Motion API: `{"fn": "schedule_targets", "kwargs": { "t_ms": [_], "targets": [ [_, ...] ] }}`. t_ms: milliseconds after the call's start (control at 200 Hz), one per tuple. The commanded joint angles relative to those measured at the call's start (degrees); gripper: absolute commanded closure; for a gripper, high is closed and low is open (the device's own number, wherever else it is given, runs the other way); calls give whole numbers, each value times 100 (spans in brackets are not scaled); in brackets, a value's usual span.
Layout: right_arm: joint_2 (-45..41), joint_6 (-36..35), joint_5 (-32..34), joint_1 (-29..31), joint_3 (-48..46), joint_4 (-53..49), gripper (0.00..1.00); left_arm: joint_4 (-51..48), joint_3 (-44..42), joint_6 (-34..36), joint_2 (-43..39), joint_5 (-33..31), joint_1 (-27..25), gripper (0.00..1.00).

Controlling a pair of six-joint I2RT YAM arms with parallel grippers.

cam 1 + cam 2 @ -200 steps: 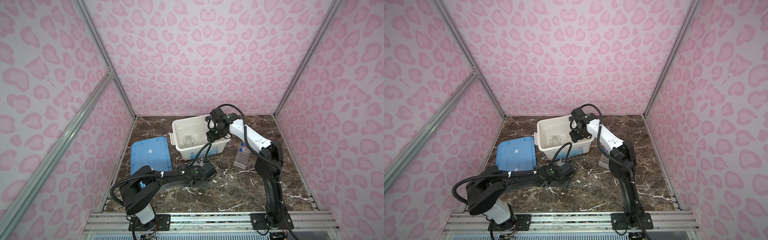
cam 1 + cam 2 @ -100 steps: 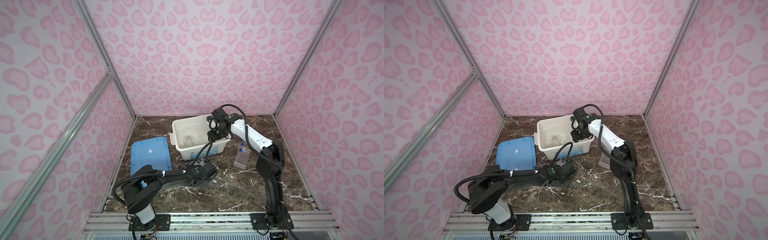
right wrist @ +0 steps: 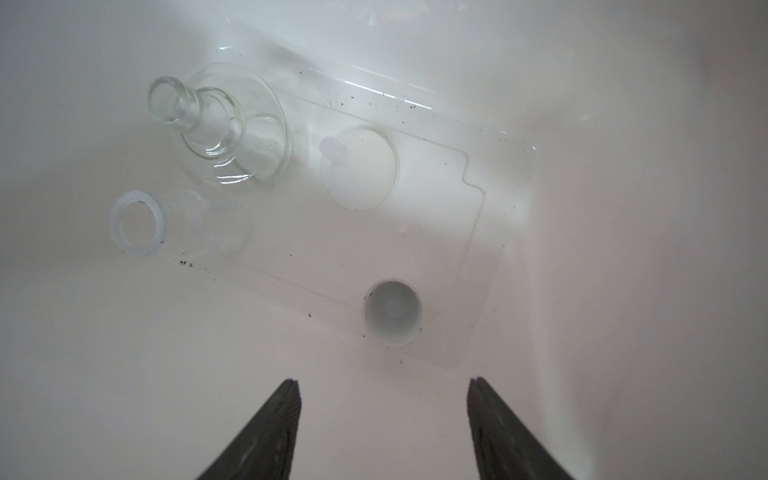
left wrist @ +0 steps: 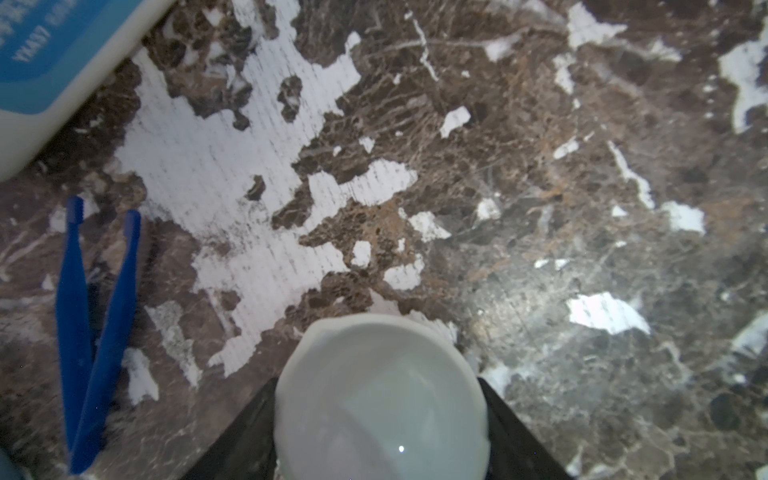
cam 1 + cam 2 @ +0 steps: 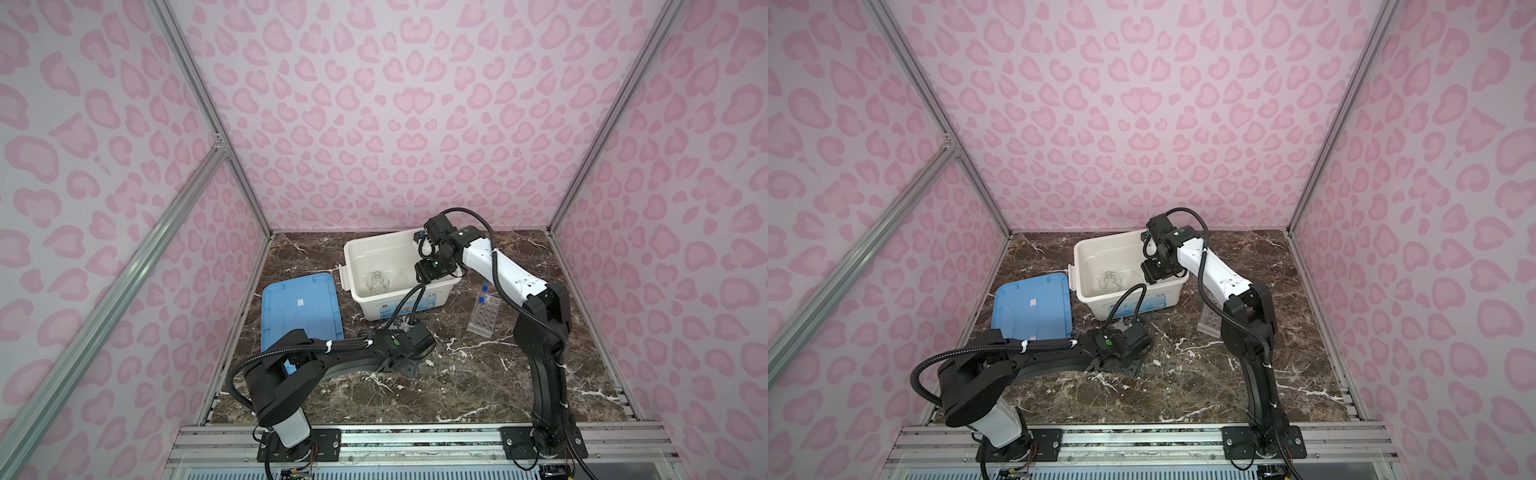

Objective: Organize the chemistry lab equipment
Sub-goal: 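Hold the crucible with the left gripper while the right gripper rises out of the bin, then carry the crucible over the bin with the left gripper while the right arm withdraws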

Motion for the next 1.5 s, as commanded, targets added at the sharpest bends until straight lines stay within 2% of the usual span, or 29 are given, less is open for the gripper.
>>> {"fn": "schedule_targets", "kwargs": {
  "t_ms": [0, 380, 790, 1065, 1265, 1495],
  "targets": [
    [-121, 37, -31, -18, -52, 115, 34, -78, 56, -68, -92, 26, 0, 38],
    [-1207, 138, -73, -165, -854, 853, 33, -248, 223, -9, -511, -155, 1, 42],
    [-3006, 326, -128, -639, -3150, 2392, 29, -957, 936, 399, -1257, -347, 135, 41],
    [-3303, 458, -374, -1064, -3846, 2621, 29, -1155, 1651, 818, -1658, -67, 550, 40],
    [-3428, 558, -642, -1143, -4220, 2929, 29, -1437, 2576, 1266, -1387, 220, 1023, 38],
    [-3430, 739, -783, -1146, -4390, 3200, 30, -1444, 3702, 1660, -344, 700, 1743, 38]
  ]
}}
